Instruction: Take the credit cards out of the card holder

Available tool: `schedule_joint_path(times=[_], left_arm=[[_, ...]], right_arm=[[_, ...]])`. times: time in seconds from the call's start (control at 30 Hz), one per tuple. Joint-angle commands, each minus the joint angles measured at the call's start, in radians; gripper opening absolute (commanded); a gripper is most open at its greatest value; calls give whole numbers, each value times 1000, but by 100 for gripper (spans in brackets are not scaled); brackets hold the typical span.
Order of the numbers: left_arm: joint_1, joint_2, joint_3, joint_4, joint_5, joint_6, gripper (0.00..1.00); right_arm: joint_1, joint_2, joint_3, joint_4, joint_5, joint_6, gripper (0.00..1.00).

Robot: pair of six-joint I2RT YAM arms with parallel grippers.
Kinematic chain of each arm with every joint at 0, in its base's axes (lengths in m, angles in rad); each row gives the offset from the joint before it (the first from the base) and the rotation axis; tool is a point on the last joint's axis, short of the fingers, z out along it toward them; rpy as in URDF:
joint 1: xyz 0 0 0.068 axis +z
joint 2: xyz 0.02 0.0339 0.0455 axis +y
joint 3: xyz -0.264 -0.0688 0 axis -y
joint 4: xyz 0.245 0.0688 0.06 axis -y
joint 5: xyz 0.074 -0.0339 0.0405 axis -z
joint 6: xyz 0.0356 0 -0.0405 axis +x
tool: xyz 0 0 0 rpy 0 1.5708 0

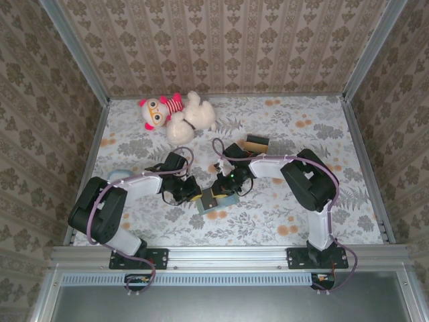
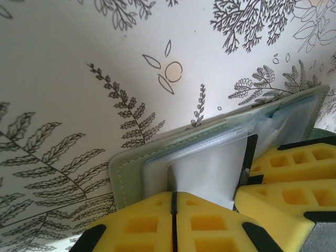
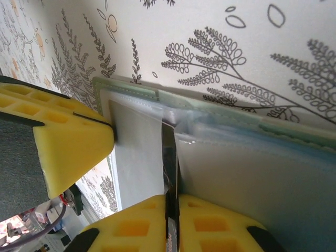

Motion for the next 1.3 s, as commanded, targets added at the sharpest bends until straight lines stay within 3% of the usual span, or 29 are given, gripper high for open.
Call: schedule_joint_path(times=[0.0,0.3,0.63,0.83,1.0,1.13,1.27], left_arm=[[-8,28,-14,-45,-35,21,10],[-3,6,-4,-61,-47,29,26],[5,11,-5,-51,-40,26,22],[13,-85,11,4,1,-8,28],[26,-174,57,42,44,-20,46],[40,-221,68,204,132,-74,62],[44,-209,106,302,217,-94,68]], right_arm=[[4,17,9,-12,-27,-24,10],[-62,-49,-35,-63,21,-74,3],[-87,-106,-47,-80,44,-98,0],[-135,-240,-53,-92,67,-127,0],[-184,-313,-57,-42,-48,-105,0],[-214,-339,-72,98,-183,10,0],[-221,-346,-70,257,-286,144,0]])
